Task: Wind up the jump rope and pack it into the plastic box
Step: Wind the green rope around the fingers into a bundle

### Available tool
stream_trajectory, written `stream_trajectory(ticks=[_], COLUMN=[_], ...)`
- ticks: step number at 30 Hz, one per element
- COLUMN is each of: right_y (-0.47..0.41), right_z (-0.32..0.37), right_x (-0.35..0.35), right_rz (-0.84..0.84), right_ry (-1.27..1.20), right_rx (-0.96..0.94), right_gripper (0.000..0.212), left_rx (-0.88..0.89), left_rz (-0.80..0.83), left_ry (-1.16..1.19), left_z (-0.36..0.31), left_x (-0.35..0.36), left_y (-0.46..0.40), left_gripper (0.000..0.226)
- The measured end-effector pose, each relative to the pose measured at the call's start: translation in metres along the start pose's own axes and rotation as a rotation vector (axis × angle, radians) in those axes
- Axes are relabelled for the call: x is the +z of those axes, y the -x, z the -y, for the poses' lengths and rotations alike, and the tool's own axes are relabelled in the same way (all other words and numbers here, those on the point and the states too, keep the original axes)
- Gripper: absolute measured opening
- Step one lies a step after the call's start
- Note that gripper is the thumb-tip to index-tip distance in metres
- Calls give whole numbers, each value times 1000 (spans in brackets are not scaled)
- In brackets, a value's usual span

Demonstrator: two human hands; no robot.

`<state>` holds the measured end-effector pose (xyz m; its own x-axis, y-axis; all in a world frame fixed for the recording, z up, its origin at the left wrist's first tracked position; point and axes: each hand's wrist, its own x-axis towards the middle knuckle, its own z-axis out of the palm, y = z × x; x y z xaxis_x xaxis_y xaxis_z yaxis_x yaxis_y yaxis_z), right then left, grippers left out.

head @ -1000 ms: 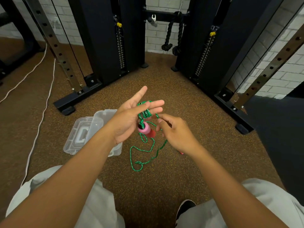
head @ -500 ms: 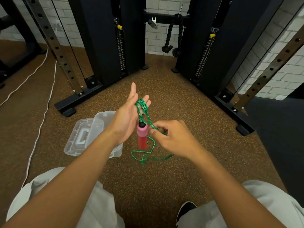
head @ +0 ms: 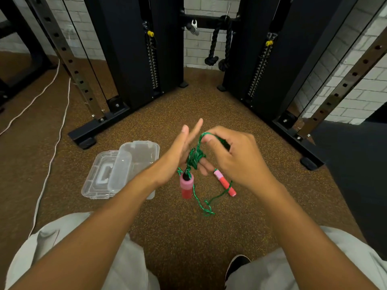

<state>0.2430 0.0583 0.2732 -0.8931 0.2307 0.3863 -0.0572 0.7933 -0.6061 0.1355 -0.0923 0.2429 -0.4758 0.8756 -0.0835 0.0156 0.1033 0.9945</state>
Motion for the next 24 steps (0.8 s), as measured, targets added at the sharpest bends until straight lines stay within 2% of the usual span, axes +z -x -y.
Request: stream_trajectory(ticks=[4, 8, 11, 14, 16, 24], right_y=[-4, -1, 4, 9, 12, 15], right_z=[-21, -36, -45, -41, -34, -13], right_x=[-1, 6, 16, 27, 34, 37], right_rz=[-113, -95, 8, 223, 328, 465], right_ry=[-80, -121, -97, -74, -53, 170], right_rx=[118, 239, 289, 289, 262, 141], right_gripper=[18, 20, 22, 25, 31, 30], left_rx=[-4, 29, 82, 122, 114, 77], left_rz=[51, 36, -8, -52, -74, -154], left_ry=[79, 235, 407, 513, 506, 351], left_z=[-5, -9, -10, -10, -9, 2], left_x=[0, -2, -5, -8, -11, -15], left_y=[2, 1, 0, -1, -3, -7], left_gripper=[72, 73, 70, 66, 65, 67])
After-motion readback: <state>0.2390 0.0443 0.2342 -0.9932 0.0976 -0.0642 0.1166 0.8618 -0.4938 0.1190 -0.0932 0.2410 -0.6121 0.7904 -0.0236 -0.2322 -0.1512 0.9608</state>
